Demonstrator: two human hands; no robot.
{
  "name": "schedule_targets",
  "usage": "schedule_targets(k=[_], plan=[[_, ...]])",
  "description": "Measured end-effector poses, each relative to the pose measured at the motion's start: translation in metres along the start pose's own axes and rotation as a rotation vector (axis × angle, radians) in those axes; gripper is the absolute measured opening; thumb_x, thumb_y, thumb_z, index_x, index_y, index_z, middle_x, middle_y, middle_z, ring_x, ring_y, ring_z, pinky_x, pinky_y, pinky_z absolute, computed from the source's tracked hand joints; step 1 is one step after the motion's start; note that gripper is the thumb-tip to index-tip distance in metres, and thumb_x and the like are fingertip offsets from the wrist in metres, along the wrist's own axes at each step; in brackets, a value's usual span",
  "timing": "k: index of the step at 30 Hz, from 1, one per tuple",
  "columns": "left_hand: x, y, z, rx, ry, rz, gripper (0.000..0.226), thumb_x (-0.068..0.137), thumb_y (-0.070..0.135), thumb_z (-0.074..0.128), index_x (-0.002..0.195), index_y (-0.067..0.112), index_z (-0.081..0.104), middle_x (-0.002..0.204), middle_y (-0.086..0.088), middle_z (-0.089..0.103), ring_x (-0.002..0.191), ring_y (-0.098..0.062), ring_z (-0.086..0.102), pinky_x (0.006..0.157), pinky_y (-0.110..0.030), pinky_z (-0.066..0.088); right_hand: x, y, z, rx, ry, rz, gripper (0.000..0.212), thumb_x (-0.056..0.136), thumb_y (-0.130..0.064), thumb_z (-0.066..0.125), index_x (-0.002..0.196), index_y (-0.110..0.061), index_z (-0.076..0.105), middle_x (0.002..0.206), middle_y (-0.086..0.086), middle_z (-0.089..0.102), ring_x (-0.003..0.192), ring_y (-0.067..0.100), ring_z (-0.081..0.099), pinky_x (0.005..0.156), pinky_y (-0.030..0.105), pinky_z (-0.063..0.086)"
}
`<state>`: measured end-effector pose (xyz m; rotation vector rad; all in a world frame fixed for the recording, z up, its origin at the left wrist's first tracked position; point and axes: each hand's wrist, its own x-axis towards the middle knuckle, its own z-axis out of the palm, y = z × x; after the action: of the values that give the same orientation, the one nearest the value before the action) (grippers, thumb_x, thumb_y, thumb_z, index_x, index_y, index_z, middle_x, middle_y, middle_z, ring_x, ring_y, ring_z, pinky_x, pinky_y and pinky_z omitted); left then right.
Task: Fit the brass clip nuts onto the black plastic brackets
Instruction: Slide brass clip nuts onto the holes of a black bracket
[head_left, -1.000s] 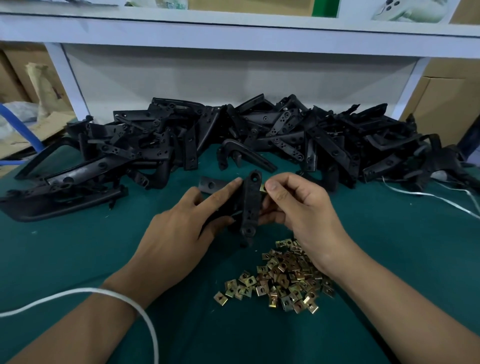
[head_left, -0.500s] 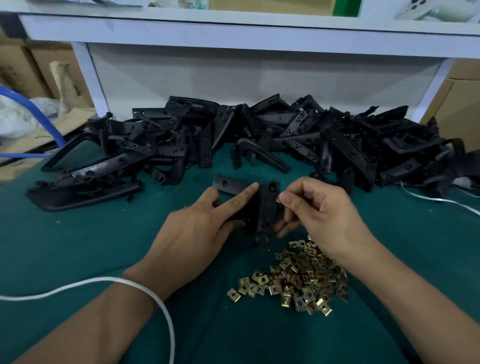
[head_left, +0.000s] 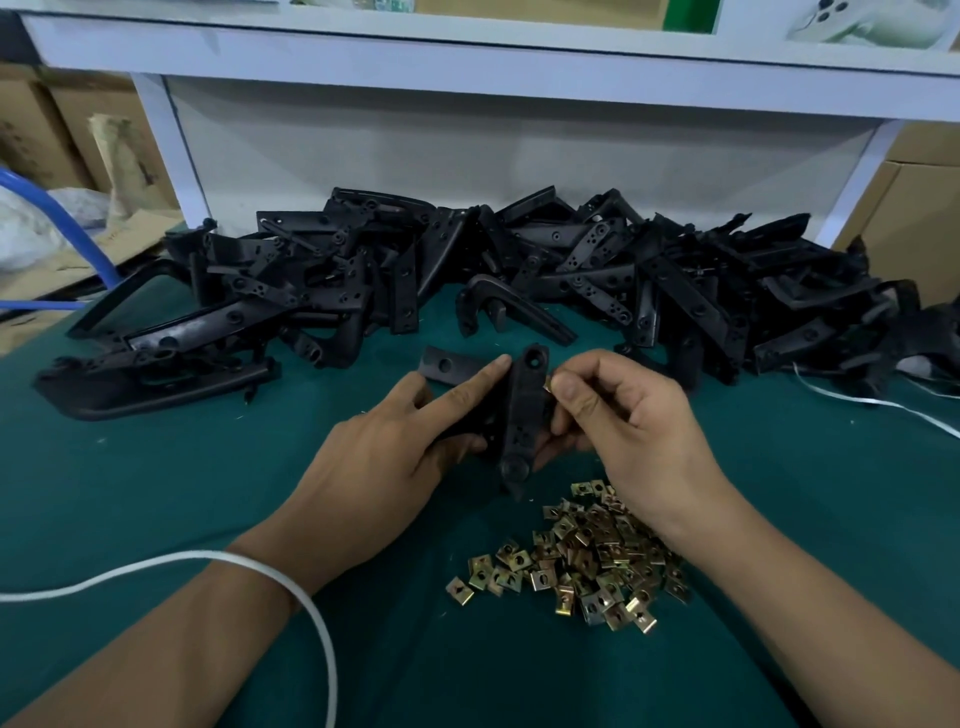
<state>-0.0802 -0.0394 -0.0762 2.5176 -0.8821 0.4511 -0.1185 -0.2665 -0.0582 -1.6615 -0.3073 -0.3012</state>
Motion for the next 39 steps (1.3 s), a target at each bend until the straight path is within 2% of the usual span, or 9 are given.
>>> schedule_targets(k=[5,12,16,23,27,30,35,39], plan=[[0.0,-0.002,-0.001,-0.018,0.045,-0.028,0.064,0.099,0.058,0.036,0.153,0.066,0.004,0.091,0.012,0.035,0.068,-0.011,0.045,0.055,-0.037,0.048,-0.001,0.003,0.01,0.173,0.037,0.052,0.02,0.093,-0.024,0.062,0.099,-0.007,0.071,0.08,0.003,0.069,0.078,0.017,0.072,0.075,0.031,0.063],[0.0,-0.002,-0.003,0.067,0.087,-0.055,0.064,0.1,0.053,0.041,0.155,0.061,0.011,0.091,0.01,0.033,0.064,-0.012,0.04,0.048,-0.032,0.043,0.002,0.005,0.004,0.187,0.011,0.044,0.016,0.092,-0.018,0.064,0.099,-0.005,0.071,0.085,0.007,0.07,0.08,0.021,0.073,0.075,0.035,0.064],[0.0,-0.003,-0.003,0.065,0.091,-0.049,0.065,0.1,0.049,0.045,0.156,0.061,0.013,0.092,0.009,0.034,0.064,-0.012,0.04,0.047,-0.034,0.045,0.002,0.006,0.001,0.234,0.046,0.033,0.016,0.09,-0.015,0.069,0.102,-0.006,0.075,0.088,0.011,0.071,0.082,0.022,0.073,0.074,0.036,0.064],[0.001,-0.002,-0.003,0.037,0.105,-0.039,0.064,0.1,0.05,0.045,0.156,0.06,0.015,0.093,0.008,0.037,0.067,-0.014,0.042,0.05,-0.038,0.048,0.003,0.007,-0.001,0.26,0.042,0.014,0.02,0.09,-0.016,0.071,0.106,-0.003,0.07,0.096,0.011,0.07,0.087,0.022,0.071,0.077,0.036,0.062],[0.001,-0.002,-0.002,0.019,0.112,-0.024,0.066,0.099,0.048,0.049,0.154,0.062,0.016,0.092,0.009,0.037,0.069,-0.013,0.043,0.051,-0.033,0.046,0.002,0.006,-0.002,0.273,0.028,0.012,0.023,0.09,-0.015,0.072,0.106,0.001,0.068,0.093,0.014,0.067,0.086,0.023,0.069,0.076,0.037,0.062],[0.001,-0.004,-0.001,-0.073,0.089,-0.001,0.062,0.095,0.055,0.043,0.152,0.066,0.018,0.092,0.011,0.039,0.077,-0.013,0.047,0.058,-0.027,0.046,0.002,0.004,-0.003,0.301,0.013,0.009,0.021,0.09,-0.012,0.071,0.104,0.003,0.067,0.091,0.019,0.065,0.081,0.026,0.068,0.072,0.036,0.062],[0.0,-0.006,0.002,-0.172,0.061,0.03,0.062,0.094,0.055,0.045,0.151,0.064,0.025,0.099,0.033,0.041,0.09,0.008,0.049,0.066,-0.01,0.038,0.002,0.004,-0.003,0.314,0.0,0.003,0.019,0.089,-0.01,0.071,0.104,0.002,0.068,0.089,0.019,0.064,0.078,0.023,0.069,0.071,0.035,0.062],[0.0,-0.006,0.002,-0.091,0.08,0.025,0.061,0.095,0.059,0.04,0.151,0.066,0.019,0.096,0.021,0.04,0.083,-0.002,0.049,0.059,-0.014,0.034,0.002,0.006,-0.002,0.31,0.023,0.007,0.018,0.091,-0.01,0.071,0.105,0.001,0.07,0.093,0.018,0.067,0.082,0.022,0.071,0.075,0.035,0.062]])
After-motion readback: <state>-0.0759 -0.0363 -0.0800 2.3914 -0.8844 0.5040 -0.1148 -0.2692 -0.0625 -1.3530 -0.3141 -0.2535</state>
